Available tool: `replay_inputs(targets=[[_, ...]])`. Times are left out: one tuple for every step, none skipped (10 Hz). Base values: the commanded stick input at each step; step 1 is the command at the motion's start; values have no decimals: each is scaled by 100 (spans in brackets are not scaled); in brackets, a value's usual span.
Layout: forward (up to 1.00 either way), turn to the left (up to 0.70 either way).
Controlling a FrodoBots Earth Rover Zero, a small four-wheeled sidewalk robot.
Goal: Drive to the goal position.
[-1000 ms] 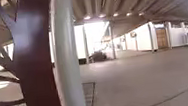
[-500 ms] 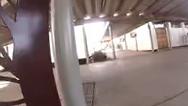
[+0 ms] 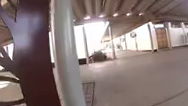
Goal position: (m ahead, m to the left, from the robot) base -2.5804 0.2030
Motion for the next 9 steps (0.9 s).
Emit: replay_inputs(targets=[[-70, 0], [-70, 0], [-70, 0], [0, 0], [0, 0], [0, 0], [0, 0], [0, 0], [0, 0]])
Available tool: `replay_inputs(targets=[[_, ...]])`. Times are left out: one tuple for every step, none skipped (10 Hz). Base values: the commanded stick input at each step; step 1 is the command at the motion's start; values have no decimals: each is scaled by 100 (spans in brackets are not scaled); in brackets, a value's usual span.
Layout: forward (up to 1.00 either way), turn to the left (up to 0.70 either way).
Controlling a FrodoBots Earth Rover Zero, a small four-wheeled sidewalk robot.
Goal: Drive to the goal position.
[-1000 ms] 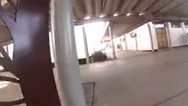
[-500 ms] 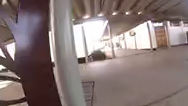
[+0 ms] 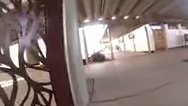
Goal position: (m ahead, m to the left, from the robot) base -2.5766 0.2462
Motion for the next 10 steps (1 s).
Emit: replay_inputs(targets=[[0, 0], [0, 14], [0, 59], [0, 67], [0, 70], [0, 70], [0, 0], [0, 0], [0, 0], [0, 0]])
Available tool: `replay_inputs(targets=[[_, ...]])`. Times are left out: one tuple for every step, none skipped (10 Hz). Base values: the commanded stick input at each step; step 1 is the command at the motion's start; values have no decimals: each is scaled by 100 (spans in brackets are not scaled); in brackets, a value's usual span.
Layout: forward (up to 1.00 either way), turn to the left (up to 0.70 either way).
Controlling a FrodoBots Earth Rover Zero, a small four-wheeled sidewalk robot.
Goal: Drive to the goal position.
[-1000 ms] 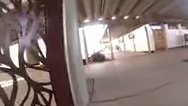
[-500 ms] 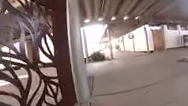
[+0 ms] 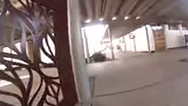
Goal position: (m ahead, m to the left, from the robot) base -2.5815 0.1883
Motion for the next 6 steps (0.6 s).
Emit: replay_inputs(targets=[[0, 0], [0, 0], [0, 0], [0, 0], [0, -4], [0, -34]])
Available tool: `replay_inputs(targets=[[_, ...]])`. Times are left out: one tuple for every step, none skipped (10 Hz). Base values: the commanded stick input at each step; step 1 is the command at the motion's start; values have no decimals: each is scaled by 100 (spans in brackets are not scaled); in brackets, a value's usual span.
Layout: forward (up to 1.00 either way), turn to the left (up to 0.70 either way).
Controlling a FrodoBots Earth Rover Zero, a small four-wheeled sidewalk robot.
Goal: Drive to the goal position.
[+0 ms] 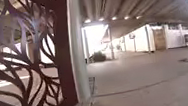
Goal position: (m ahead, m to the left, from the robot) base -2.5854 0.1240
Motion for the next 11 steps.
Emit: replay_inputs(targets=[[0, -65], [0, -70], [11, -72], [50, -63], [70, -35], [70, -35], [70, -35], [70, -35], [70, -35], [70, -35], [70, -35]])
